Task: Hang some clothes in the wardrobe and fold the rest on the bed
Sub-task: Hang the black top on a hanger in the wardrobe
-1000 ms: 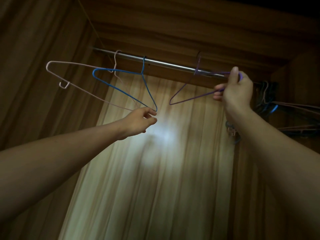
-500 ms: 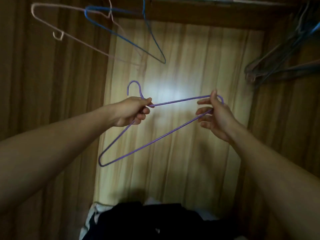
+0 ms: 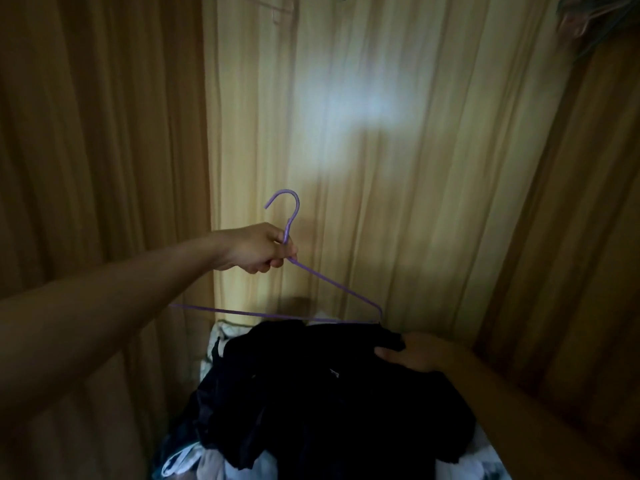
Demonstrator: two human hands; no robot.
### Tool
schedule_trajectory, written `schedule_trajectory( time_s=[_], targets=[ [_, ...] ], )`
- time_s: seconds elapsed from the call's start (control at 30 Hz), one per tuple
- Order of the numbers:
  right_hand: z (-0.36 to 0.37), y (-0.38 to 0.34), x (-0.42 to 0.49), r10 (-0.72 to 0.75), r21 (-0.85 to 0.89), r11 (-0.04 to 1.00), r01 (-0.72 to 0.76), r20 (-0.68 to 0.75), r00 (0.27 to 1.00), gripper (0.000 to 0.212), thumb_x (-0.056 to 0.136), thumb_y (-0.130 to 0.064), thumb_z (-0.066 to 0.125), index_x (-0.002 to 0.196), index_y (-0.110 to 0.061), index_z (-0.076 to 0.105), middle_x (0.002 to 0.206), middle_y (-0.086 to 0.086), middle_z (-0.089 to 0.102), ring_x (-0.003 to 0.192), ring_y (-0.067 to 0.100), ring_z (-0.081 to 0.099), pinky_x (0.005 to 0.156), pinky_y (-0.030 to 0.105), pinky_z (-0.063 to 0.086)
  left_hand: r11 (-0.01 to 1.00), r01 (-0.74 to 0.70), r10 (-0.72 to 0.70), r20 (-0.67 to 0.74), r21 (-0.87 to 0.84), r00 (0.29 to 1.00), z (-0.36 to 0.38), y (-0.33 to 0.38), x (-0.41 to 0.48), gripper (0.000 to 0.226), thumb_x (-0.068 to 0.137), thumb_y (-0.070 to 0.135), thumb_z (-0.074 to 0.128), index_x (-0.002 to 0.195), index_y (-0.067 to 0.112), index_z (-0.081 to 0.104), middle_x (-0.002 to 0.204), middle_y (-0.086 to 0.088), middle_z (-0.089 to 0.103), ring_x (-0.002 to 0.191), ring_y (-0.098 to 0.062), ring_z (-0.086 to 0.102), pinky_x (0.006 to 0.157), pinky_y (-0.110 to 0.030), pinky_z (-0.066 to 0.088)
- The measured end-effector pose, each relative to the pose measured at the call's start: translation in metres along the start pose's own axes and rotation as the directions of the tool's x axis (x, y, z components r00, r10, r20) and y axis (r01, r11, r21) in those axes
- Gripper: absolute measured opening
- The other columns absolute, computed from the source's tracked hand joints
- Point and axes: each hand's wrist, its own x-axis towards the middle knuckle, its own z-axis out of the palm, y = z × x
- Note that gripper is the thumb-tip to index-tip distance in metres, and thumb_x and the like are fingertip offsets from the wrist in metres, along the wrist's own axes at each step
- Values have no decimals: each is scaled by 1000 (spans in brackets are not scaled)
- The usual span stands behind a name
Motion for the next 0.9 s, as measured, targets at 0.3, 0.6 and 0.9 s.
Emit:
schedule_trajectory(
  time_s=[0.3,0.6,0.9],
  targets=[
    [13,-1,-19,52,-329,944,18,202,978,35,81,-41,76,97,-13,63,104,4,61,90,21,60,81,32,50,1000,7,-6,75,-13,997,17,-24,7,24,102,34,56,94,15,69,61,2,44,45,-12,30,43,-21,22],
    [-85,-16,-54,-33,-30,999,21,-481,876,26,104,-20,46,107,0,63,109,19,67,87,24,59,68,31,40,991,-136,136,18,2,991,34,4,-11,27,101,29,59,95,4,66,59,3,44,47,-9,32,42,-19,27],
    [-146,-122,-96,-369,-502,862,-67,-714,595,22,98,-30,51,111,-12,53,85,9,51,70,27,40,50,31,20,963,-210,258,-357,168,898,97,55,-14,18,101,22,56,107,12,69,82,-6,66,76,-25,60,70,-31,44]
  ],
)
